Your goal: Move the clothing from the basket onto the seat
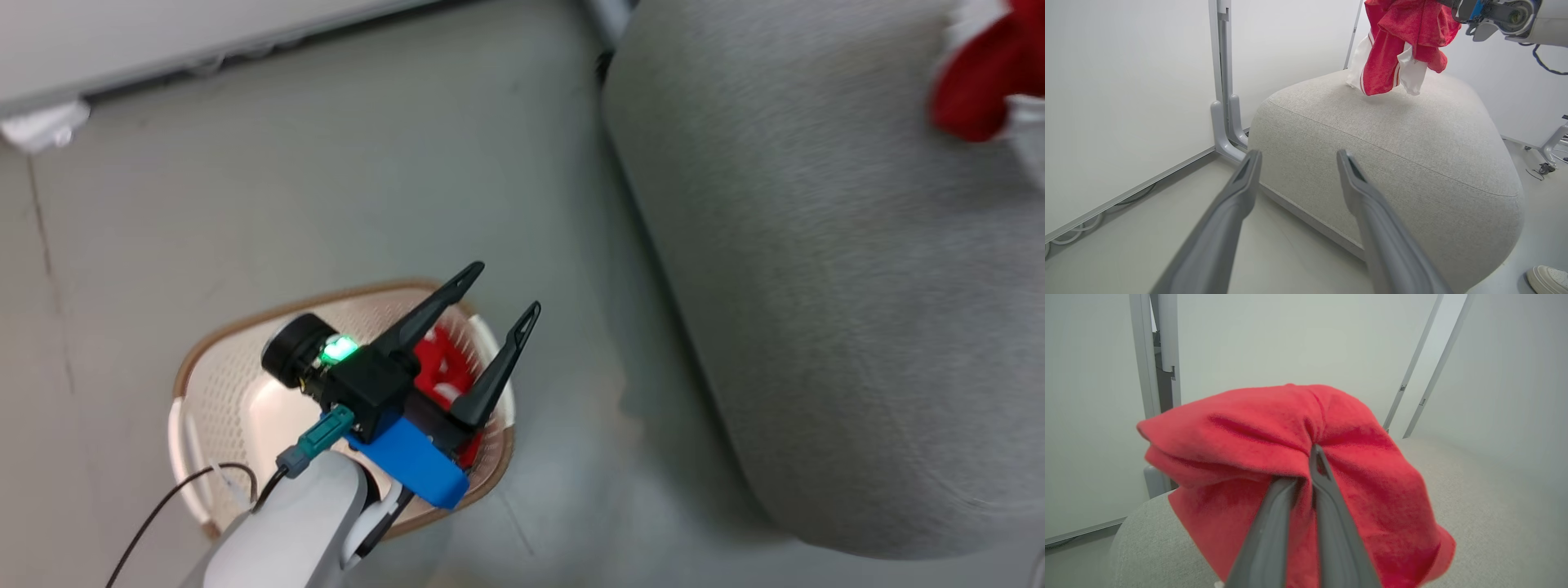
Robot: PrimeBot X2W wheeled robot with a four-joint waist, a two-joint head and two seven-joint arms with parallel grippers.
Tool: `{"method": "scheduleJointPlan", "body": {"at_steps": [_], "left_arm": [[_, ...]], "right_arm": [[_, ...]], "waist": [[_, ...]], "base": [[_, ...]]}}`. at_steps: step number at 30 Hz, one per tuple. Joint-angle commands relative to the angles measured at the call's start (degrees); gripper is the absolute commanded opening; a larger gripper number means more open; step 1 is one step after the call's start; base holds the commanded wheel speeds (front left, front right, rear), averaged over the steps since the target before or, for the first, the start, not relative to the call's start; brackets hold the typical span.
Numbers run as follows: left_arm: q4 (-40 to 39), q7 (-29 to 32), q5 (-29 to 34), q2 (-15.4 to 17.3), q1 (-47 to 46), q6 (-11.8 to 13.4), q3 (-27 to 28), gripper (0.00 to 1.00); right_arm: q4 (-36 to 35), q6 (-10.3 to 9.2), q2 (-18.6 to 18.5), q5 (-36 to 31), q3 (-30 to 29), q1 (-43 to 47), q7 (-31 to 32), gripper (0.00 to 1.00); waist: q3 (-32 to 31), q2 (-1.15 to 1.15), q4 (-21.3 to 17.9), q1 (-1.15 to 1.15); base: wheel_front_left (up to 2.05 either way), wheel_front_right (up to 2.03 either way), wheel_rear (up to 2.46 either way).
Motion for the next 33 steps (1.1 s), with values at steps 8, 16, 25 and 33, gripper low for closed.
{"method": "scheduleJointPlan", "body": {"at_steps": [8,16,25,33], "left_arm": [[-2.56,-0.20,1.10,0.41,-3.92,-0.13,0.66,1.00],[-2.49,-0.20,1.27,-0.20,-2.68,-0.13,1.34,1.00],[-1.04,-0.20,0.05,-0.95,-1.12,-0.13,1.07,1.00],[1.22,-0.20,-1.86,-2.29,4.12,-0.13,3.27,1.00]], "right_arm": [[-3.42,-0.07,-2.45,-1.49,-11.30,2.61,1.69,0.00],[-4.09,-0.07,0.46,-2.18,-14.63,4.50,0.92,0.13],[-4.49,-0.07,3.19,-3.51,-13.52,7.68,0.60,1.00],[-6.20,-0.07,5.75,-3.97,-9.13,14.93,-0.16,1.00]], "waist": [[13.81,0.00,13.41,-0.01],[12.53,0.00,13.88,-0.01],[6.79,0.00,13.05,-0.01],[-4.23,0.00,13.38,-0.01]], "base": [[0.00,0.00,0.00],[0.00,0.00,0.00],[0.00,0.00,0.00],[0.00,0.00,0.00]]}}
